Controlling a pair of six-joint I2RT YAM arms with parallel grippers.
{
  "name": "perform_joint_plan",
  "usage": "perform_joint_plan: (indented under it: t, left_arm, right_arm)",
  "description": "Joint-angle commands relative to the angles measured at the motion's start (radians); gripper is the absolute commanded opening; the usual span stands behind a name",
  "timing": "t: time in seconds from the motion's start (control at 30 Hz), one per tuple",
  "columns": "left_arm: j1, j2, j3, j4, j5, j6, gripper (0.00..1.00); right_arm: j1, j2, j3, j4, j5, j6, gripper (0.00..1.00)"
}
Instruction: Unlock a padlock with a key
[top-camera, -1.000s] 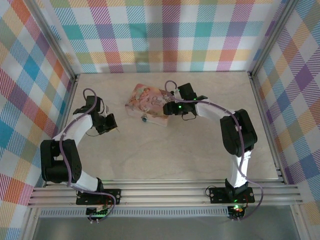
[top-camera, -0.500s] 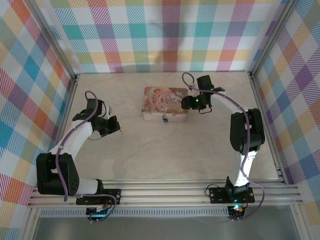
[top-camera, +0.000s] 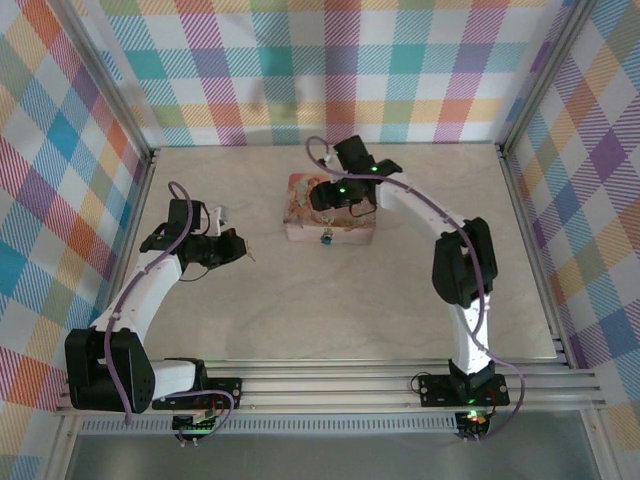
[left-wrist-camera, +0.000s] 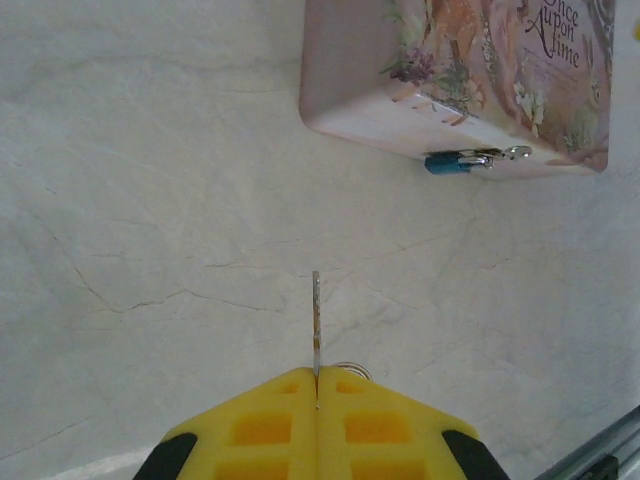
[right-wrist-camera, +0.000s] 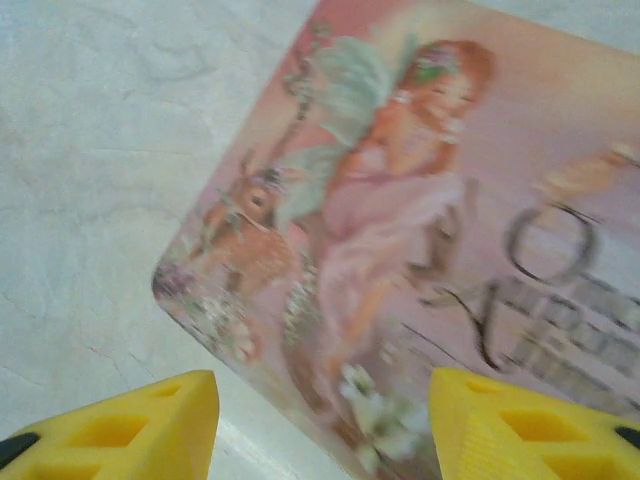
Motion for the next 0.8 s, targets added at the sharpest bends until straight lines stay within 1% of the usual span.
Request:
perform_joint_plan:
  t: [0.0, 0.07, 0.17, 0.23, 0.3, 0.43, 0.5, 0.67, 0.77]
  left_arm:
    - [-0.013, -0.008, -0.032, 0.055, 0.077, -0.009, 0.00]
    - [-0.027, -0.019, -0.037, 0.089, 0.118, -0.025, 0.00]
    - [-0.068, -0.035, -0.036, 0.096, 0.116, -0.029, 0.00]
    - [-0.091, -0.042, -0.044, 0.105, 0.113, -0.032, 0.00]
    - [-0.110, -0.040, -0.061, 0.125, 0.125, -0.025, 0.00]
    - [-0.139, -0.033, -0.111, 0.211, 0.158, -0.022, 0.00]
    - [-0.150, -0.037, -0.132, 0.253, 0.167, -0.016, 0.00]
    - [-0.177, -0.057, -0.177, 0.332, 0.164, 0.058, 0.00]
    - [-0.190, -0.091, -0.228, 0.437, 0.181, 0.036, 0.00]
  right_arm:
    - [0.034, 0.090, 0.071, -0.077, -0.021, 0.001, 0.57]
    - [0.059, 0.125, 0.107, -0.098, -0.018, -0.016, 0.57]
    - [0.075, 0.156, 0.121, -0.131, -0.009, -0.026, 0.56]
    - [0.078, 0.149, 0.084, -0.131, -0.006, -0.018, 0.55]
    - [0.080, 0.117, 0.018, -0.110, -0.008, 0.022, 0.54]
    - [0.086, 0.031, -0.145, -0.013, -0.066, 0.111, 0.53]
    - [0.090, 0.002, -0.198, 0.015, -0.087, 0.152, 0.52]
    - [0.096, -0.050, -0.206, 0.008, -0.094, 0.212, 0.54]
    - [0.096, -0.108, -0.197, -0.003, -0.071, 0.242, 0.56]
